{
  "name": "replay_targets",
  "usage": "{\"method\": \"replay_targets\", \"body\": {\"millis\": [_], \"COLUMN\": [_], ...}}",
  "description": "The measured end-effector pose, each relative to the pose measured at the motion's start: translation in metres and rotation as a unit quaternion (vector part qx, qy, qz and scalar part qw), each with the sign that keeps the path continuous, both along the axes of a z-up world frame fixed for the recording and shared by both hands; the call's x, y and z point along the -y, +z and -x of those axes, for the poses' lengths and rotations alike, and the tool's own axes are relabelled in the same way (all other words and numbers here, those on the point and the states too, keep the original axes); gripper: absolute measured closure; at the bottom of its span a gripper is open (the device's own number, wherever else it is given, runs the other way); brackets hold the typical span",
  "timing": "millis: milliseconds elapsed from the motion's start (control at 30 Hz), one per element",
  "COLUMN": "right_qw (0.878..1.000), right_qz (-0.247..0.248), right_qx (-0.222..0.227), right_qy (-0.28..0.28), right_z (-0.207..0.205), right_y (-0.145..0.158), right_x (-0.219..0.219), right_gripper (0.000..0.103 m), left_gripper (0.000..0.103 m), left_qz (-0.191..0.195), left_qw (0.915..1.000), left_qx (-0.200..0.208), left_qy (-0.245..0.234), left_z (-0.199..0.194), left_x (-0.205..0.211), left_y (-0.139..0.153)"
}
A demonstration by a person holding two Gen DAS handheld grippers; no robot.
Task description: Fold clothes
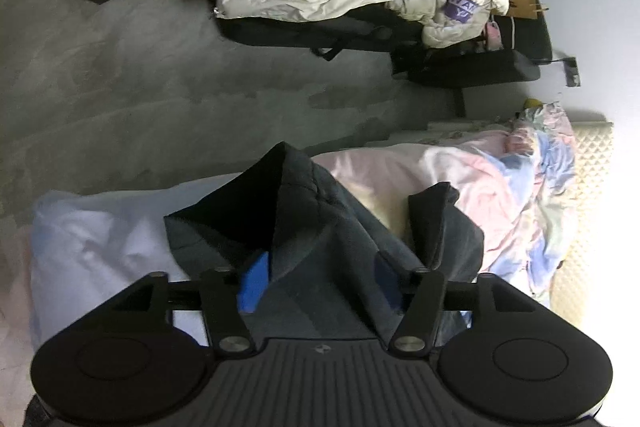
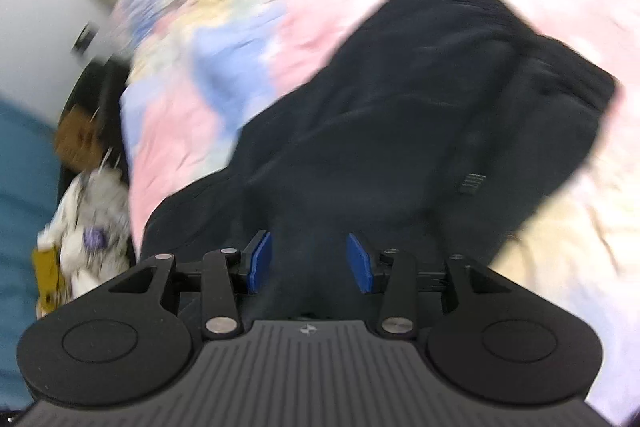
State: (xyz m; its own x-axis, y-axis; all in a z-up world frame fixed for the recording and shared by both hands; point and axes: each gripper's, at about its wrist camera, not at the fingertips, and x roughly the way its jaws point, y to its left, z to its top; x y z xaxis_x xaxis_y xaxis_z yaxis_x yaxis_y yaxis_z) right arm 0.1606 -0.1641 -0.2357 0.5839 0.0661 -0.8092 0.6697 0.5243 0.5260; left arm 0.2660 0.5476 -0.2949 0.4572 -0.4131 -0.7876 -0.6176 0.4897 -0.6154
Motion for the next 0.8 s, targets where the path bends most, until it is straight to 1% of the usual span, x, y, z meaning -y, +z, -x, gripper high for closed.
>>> {"method": "replay_targets", "body": {"millis": [100, 133, 167, 267, 300, 367, 433, 500, 533, 667, 767, 800], "right_qw": [0.999, 0.998, 0.998, 0.996, 0.995, 0.993, 0.99, 0.989, 0.989, 0.989, 0.987, 0.986], "right_qz": [-0.001, -0.003, -0.004, -0.006, -0.013, -0.034, -0.064, -0.08, -0.084, -0.103, -0.116, -0.118], "right_qx": [-0.013, -0.017, -0.02, -0.019, -0.016, -0.01, 0.009, 0.029, 0.032, 0.025, 0.019, 0.018], "right_qy": [-0.041, -0.053, -0.065, -0.088, -0.095, -0.111, -0.123, -0.122, -0.118, -0.107, -0.111, -0.113], "right_z": [0.036, 0.047, 0.058, 0.083, 0.091, 0.104, 0.113, 0.12, 0.123, 0.125, 0.123, 0.121], "right_y": [-0.011, -0.017, -0.022, -0.038, -0.045, -0.058, -0.069, -0.082, -0.089, -0.119, -0.138, -0.146], "right_x": [0.03, 0.04, 0.052, 0.081, 0.092, 0.114, 0.137, 0.159, 0.168, 0.2, 0.217, 0.221], "right_gripper": [0.058, 0.058, 0.057, 0.051, 0.047, 0.046, 0.045, 0.04, 0.04, 0.04, 0.04, 0.04], "left_gripper": [0.03, 0.025, 0.023, 0.023, 0.023, 0.023, 0.021, 0.021, 0.021, 0.021, 0.021, 0.021], "left_qz": [-0.012, -0.016, -0.022, -0.039, -0.045, -0.055, -0.057, -0.054, -0.052, -0.043, -0.045, -0.051], "left_qw": [0.9999, 0.9999, 0.9998, 0.9992, 0.9989, 0.9984, 0.9981, 0.9979, 0.9977, 0.997, 0.9975, 0.9977], "left_qx": [-0.002, 0.0, 0.001, 0.009, 0.011, 0.013, 0.015, 0.016, 0.015, 0.008, 0.0, -0.005], "left_qy": [-0.001, -0.002, -0.002, -0.006, -0.008, 0.002, 0.018, 0.033, 0.041, 0.063, 0.054, 0.045], "left_z": [0.01, 0.015, 0.021, 0.044, 0.051, 0.072, 0.097, 0.121, 0.132, 0.175, 0.197, 0.202], "left_x": [0.01, 0.015, 0.021, 0.044, 0.054, 0.075, 0.099, 0.123, 0.135, 0.181, 0.213, 0.223], "left_y": [0.005, 0.009, 0.013, 0.03, 0.035, 0.046, 0.056, 0.062, 0.065, 0.07, 0.077, 0.079]}}
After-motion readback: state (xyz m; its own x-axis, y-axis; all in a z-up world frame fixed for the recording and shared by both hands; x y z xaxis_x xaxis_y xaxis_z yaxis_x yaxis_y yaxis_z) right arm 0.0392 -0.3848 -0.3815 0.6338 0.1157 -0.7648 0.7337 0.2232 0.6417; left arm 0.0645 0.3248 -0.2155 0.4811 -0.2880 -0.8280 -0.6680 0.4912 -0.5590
